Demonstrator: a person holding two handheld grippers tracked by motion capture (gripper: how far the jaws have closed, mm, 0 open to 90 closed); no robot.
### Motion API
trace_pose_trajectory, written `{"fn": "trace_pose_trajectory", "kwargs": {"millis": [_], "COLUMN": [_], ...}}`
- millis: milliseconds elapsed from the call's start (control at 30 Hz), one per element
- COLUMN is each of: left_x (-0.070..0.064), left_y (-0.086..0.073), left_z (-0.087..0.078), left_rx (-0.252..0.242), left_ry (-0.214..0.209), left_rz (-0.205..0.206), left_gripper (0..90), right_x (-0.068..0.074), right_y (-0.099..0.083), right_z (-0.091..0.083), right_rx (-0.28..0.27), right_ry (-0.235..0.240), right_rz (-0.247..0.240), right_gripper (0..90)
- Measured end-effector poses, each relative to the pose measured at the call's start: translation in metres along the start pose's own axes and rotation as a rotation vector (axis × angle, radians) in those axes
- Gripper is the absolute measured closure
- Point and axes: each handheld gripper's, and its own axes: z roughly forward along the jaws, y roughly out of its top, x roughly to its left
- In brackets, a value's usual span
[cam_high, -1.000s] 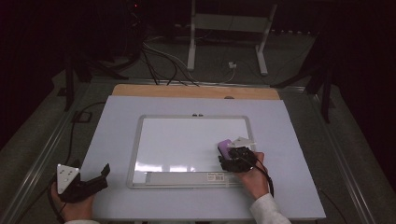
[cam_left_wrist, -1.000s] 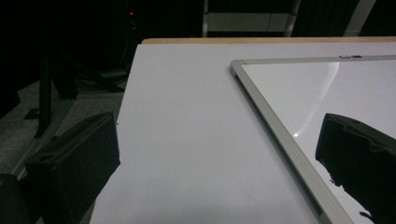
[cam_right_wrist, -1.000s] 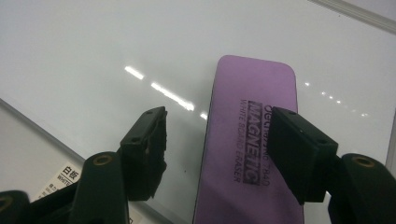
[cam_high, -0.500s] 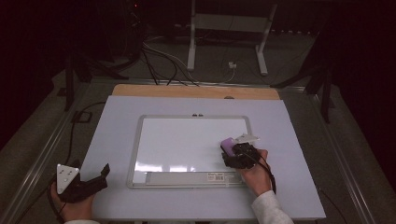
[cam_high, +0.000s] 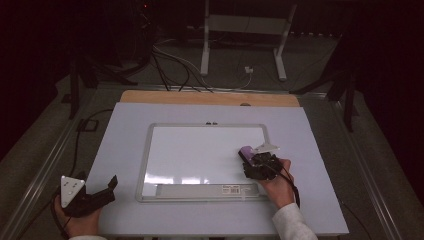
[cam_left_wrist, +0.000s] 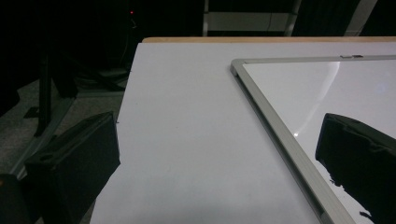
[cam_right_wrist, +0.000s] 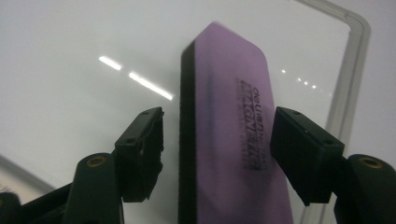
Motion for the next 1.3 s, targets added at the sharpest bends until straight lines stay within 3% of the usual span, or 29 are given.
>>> {"fn": "trace_pose_trajectory", "kwargs": {"millis": [167,333,400,533,667,1000,1300], "left_x": [0.000,0.000,0.000,0.000,0.000,0.000,0.001], "left_y": [0.000,0.000,0.000,0.000,0.000,0.000,-0.001], "left_z": [0.000,0.001,0.001,0.000,0.001,0.000,0.001], "left_rx": [0.002,0.004,0.004,0.003,0.004,0.003,0.006], "left_ry": [0.001,0.001,0.001,0.002,0.003,0.002,0.003], "left_rz": [-0.001,0.000,0.000,0.001,0.001,0.000,-0.001], "left_gripper": [0.6,0.6,0.6,0.6,0.6,0.6,0.6], "right_x": [-0.008,-0.012,-0.012,-0.013,-0.011,-0.022,-0.047], "right_y": [0.000,-0.002,-0.001,0.003,0.007,0.027,0.035], "right_z": [0.003,0.001,-0.001,0.000,0.000,0.003,0.024], "right_rx": [0.029,0.010,-0.010,-0.013,-0.034,-0.117,-0.096], "right_ry": [-0.007,-0.048,-0.054,-0.067,-0.053,-0.088,-0.129], "right_rz": [0.026,0.067,0.072,0.064,0.090,0.241,0.346], "right_gripper": [38.9,59.5,62.3,63.0,63.2,63.2,63.0]}}
